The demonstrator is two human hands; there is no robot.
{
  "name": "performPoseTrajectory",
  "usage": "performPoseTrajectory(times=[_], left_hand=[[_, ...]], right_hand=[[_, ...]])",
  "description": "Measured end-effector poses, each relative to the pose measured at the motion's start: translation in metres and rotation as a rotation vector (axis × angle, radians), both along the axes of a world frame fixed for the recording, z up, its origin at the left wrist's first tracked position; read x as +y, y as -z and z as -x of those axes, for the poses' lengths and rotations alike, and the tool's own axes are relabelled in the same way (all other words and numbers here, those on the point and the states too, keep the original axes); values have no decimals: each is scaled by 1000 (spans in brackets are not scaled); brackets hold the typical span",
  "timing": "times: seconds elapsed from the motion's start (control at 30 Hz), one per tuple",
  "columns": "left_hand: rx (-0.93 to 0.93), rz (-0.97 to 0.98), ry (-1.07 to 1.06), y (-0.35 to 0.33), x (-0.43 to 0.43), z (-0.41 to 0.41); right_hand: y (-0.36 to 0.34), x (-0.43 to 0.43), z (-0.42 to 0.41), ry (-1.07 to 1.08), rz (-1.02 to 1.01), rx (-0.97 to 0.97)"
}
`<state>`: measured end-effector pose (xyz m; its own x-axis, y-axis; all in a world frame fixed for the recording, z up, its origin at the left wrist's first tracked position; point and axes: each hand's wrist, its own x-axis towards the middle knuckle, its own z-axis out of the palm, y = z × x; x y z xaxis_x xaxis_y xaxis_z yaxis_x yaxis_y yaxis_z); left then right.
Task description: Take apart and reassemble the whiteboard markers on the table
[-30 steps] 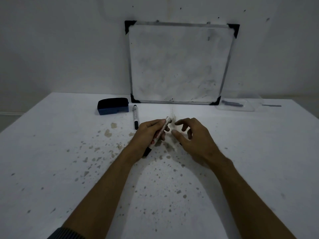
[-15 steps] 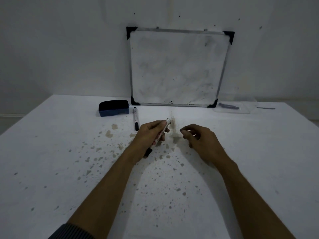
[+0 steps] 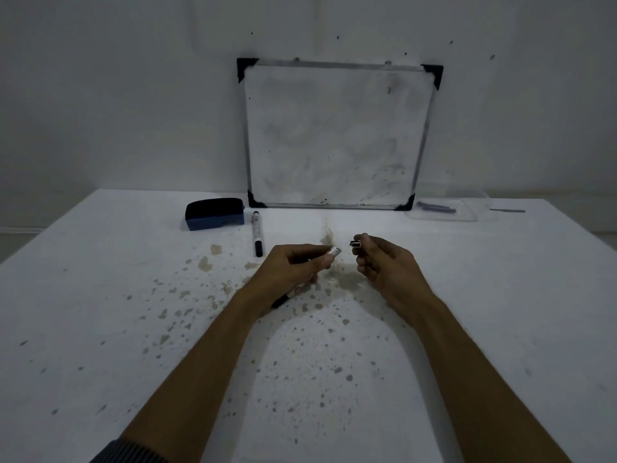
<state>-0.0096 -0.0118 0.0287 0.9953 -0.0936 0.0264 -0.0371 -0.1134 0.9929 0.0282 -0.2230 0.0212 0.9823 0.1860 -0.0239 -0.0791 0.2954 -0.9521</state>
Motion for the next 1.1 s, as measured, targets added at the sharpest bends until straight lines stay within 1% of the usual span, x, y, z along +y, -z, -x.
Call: performPoseTrajectory(times=[0.13, 0.27, 0.33, 0.4, 0.47, 0.53, 0.63, 0.77, 0.83, 0.97, 1.1], left_hand=[[-8, -39, 22, 1, -1, 0], [-32, -70, 59, 5, 0, -2], [-37, -98, 66, 7, 0, -2], [-51, -121, 67, 8, -1, -1], [-72, -116, 46, 8, -4, -2], [-75, -101, 17, 8, -4, -2], [-61, -101, 5, 7, 0, -3], [-26, 5, 42, 4, 1, 0], [-29, 20, 50, 4, 3, 0], [-44, -32, 53, 7, 7, 0], [-56, -37, 69, 10, 10, -2]], right_hand=[[3, 4, 0, -10, 72, 14], [3, 6, 2, -10, 227, -37], [1, 7, 6, 27, 333, -106], [-1, 8, 8, 74, 431, -225], [-2, 10, 11, 104, 491, -346], [-2, 14, 11, 126, 534, -409], [-3, 15, 10, 120, 514, -410], [-4, 17, 14, 66, 407, -370], [-6, 19, 17, 48, 384, -369], [-7, 17, 18, 7, 422, -383], [-7, 14, 20, -43, 452, -388]])
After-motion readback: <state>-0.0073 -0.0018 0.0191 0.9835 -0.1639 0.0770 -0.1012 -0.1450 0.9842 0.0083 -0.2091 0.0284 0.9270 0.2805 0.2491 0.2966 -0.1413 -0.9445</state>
